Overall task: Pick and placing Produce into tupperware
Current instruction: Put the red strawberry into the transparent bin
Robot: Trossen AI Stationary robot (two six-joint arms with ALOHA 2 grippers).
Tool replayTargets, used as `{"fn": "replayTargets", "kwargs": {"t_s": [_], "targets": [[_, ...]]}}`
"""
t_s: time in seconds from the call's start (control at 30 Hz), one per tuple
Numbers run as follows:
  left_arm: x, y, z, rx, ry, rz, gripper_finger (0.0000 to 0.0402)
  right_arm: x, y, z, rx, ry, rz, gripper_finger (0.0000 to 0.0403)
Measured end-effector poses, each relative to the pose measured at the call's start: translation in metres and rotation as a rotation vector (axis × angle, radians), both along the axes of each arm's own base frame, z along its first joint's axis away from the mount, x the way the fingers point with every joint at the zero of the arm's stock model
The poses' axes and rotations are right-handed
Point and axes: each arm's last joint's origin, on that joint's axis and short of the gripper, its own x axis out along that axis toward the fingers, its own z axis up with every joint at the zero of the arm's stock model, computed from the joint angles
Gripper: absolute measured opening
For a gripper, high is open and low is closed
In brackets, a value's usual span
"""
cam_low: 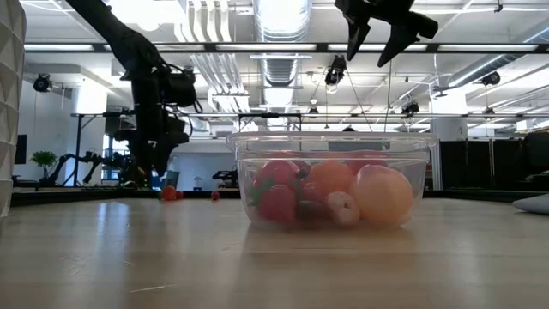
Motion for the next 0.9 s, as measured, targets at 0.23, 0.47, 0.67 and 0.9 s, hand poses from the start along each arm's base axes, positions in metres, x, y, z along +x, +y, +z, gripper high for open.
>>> {"fn": "replayTargets", "kwargs": {"t_s": [0.23, 0.47, 0.67, 0.9], "targets": [[0.000, -0.002, 0.000, -0.058, -0.091, 0.139, 0.0252, -0.001, -0.014, -0.002, 0.070, 0.080, 0.092, 0.0329], [0.005, 0.001, -0.003, -0.101, -0.177, 0.287, 0.0253, -0.006, -0.037, -0.003, 0.105, 0.143, 0.130, 0.0329], [0.012, 0.008, -0.005, -0.115, -0.289, 0.417, 0.0254, -0.012, -0.055, -0.002, 0.078, 0.203, 0.137, 0.0329], [0.018, 0.014, -0.020, -0.137, -0.293, 0.486, 0.0253, -0.015, -0.066, -0.002, 0.072, 0.221, 0.127, 0.0329]]}}
